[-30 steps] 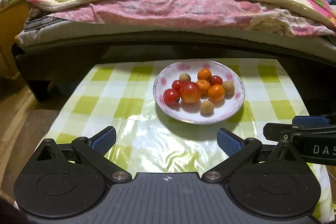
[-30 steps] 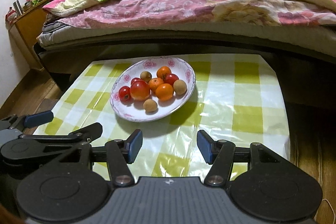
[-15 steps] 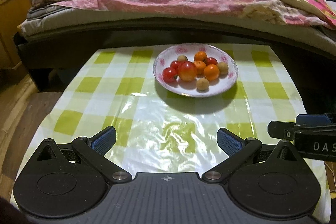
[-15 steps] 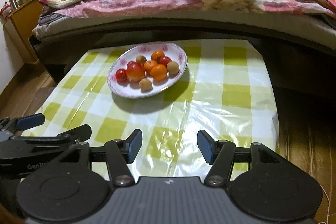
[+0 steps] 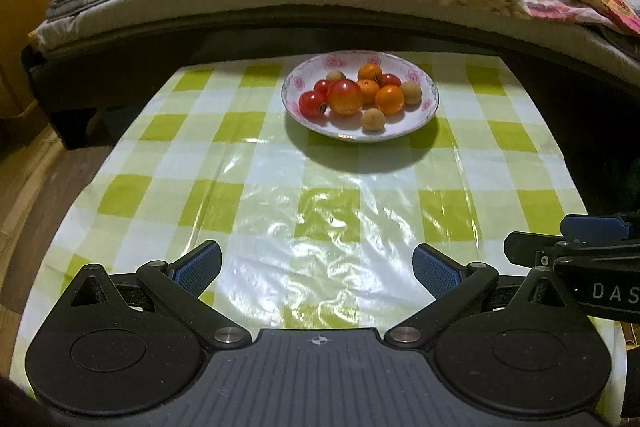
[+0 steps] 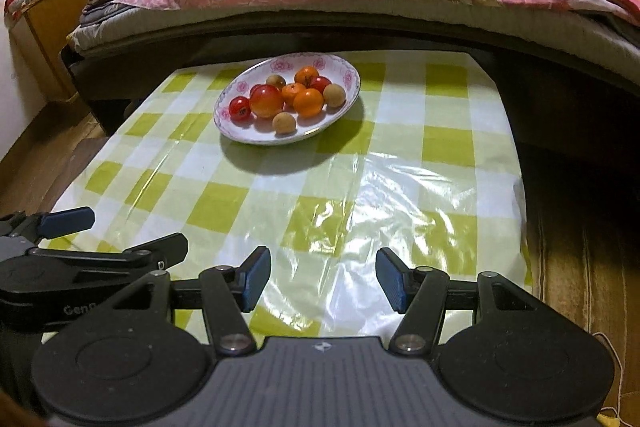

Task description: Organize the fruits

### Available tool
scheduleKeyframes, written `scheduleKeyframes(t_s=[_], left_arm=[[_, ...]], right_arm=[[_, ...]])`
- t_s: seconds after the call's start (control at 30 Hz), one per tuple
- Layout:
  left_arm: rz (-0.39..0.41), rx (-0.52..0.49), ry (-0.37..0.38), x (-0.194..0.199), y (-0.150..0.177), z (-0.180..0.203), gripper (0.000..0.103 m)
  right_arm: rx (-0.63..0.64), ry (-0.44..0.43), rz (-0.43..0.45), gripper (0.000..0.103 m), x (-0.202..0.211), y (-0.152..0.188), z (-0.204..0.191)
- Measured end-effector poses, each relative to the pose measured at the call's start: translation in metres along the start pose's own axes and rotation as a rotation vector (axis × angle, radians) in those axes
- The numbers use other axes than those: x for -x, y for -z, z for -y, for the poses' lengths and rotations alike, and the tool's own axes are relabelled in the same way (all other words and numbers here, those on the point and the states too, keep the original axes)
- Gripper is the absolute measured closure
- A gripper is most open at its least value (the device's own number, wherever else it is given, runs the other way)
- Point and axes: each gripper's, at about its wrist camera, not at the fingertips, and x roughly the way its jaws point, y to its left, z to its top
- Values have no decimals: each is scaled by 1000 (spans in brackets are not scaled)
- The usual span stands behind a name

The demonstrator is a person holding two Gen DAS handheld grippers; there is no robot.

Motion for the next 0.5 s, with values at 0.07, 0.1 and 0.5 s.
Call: scheduleKeyframes(t_s=[0.07,0.1,0.5], left_arm=[[-7,2,2,0,2,0,0],[-10,2,2,0,3,0,0],[-25,-14,4,2,9,0,1]], right_arm=[[3,1,-5,44,0,3,-1],[6,2,-7,44,0,4,-1],[17,8,-21,44,2,14,-4]])
